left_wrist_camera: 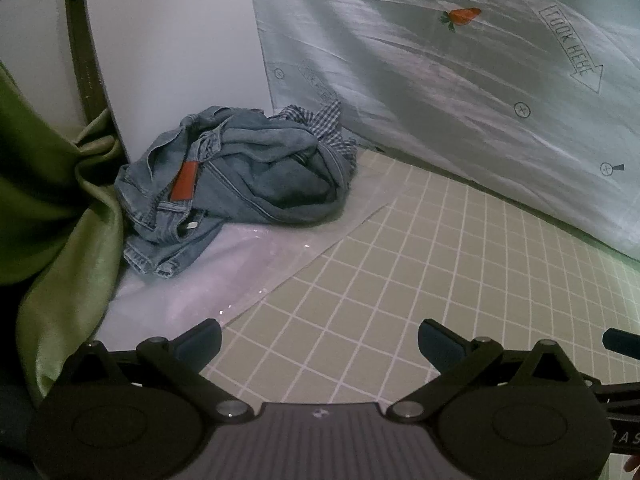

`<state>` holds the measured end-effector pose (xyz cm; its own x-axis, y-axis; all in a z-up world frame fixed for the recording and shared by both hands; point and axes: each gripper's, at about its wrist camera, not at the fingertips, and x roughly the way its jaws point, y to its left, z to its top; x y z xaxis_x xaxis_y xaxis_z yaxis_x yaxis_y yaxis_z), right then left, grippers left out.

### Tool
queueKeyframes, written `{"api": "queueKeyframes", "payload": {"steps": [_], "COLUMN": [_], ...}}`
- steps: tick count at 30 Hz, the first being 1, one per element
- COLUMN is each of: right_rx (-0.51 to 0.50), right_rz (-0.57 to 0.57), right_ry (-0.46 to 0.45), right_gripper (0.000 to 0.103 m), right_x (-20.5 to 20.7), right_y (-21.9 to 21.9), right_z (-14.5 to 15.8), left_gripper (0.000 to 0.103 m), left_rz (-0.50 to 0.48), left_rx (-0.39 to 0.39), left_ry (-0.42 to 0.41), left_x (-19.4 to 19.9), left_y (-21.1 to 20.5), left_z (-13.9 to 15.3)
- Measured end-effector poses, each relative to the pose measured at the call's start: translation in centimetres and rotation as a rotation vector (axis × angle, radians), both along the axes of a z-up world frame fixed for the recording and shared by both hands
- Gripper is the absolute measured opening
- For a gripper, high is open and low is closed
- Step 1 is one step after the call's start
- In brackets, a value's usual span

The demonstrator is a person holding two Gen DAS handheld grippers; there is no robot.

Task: Fold clothes

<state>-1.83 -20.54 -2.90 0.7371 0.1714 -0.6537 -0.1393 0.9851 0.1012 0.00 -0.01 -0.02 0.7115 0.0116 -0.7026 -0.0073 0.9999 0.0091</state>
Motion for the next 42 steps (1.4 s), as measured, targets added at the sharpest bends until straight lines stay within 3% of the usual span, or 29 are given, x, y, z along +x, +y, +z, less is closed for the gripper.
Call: {"api": "queueKeyframes", "payload": {"steps": [42], "right_rx": [0.012], "right_rz": [-0.018], "right_ry": [0.011], "right_gripper": [0.103], "right_x": [-0.1], "right_y": [-0.42], "right_z": [-0.05], "left_gripper": [0.103], "left_rz": [0.009], "left_rx": [0.002], "left_ry": [0.01], "left_x": [-0.18], "left_y": [-0.19], "left_z": [-0.04]}}
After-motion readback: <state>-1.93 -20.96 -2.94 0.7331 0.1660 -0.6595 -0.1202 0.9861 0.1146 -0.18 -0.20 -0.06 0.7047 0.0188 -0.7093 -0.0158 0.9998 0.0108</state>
